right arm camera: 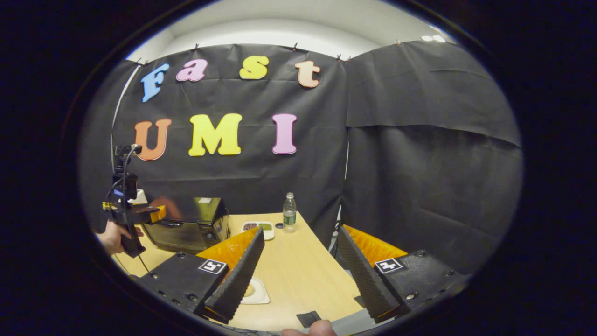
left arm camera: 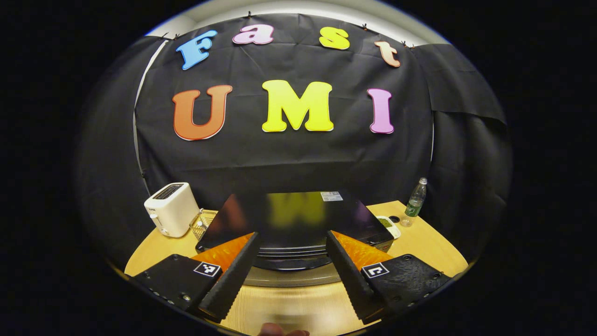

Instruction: Open the electric oven with the left hand, put the food in, and close the electric oven.

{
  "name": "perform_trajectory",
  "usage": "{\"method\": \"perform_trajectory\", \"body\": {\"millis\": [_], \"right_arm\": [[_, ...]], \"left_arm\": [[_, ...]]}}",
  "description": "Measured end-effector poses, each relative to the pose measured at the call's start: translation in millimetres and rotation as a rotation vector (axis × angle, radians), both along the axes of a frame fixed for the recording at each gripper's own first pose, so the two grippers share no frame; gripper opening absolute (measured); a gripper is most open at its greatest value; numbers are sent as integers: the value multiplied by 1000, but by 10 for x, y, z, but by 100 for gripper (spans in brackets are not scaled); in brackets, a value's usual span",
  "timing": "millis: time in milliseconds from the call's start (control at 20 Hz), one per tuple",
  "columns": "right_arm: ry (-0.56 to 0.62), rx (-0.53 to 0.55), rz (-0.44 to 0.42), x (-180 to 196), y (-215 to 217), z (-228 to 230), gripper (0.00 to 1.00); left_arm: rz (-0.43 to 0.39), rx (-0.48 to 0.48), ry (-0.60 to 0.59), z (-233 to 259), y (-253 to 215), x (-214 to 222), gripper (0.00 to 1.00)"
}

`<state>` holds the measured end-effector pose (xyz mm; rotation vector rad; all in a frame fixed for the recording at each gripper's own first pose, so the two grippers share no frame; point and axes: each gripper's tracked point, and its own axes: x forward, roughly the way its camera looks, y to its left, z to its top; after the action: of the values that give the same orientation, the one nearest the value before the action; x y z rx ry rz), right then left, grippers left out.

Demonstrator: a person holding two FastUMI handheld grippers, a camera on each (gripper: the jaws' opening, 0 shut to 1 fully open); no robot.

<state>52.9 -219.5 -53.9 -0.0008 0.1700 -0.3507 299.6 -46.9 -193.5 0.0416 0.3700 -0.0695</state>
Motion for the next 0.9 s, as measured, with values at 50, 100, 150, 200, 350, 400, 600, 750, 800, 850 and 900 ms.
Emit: {"method": "perform_trajectory", "body": {"millis": [50, 100, 150, 200, 350, 400, 600, 750, 800, 850, 900], "right_arm": [[4, 2, -2, 33, -3, -14, 98], [7, 3, -3, 57, -5, -17, 98], [9, 3, -1, 84, 2, -16, 98], [12, 3, 1, 116, 15, -27, 98], [15, 9, 10, 185, 68, -12, 99], [18, 8, 13, 193, 87, -26, 99], [26, 22, 24, 202, 167, -56, 98], [19, 30, 31, 185, 239, -37, 99], [16, 31, 34, 170, 266, -41, 99], [14, 34, 36, 156, 292, -36, 99], [13, 37, 39, 139, 318, -45, 99]], "left_arm": [[5, 1, 9, -59, 15, 51, 95], [9, 0, 18, -105, 33, 96, 94], [15, -3, 26, -160, 52, 125, 94], [20, -8, 36, -216, 69, 153, 94], [30, -21, 82, -389, 103, 167, 94], [39, -12, 98, -422, 127, 106, 94], [26, -6, 104, -462, 119, 102, 100], [28, -11, 119, -458, 129, -34, 97], [21, -8, 130, -470, 128, -104, 96], [15, -11, 143, -536, 129, -156, 87], [20, -20, 202, -688, 141, -274, 87]]}}
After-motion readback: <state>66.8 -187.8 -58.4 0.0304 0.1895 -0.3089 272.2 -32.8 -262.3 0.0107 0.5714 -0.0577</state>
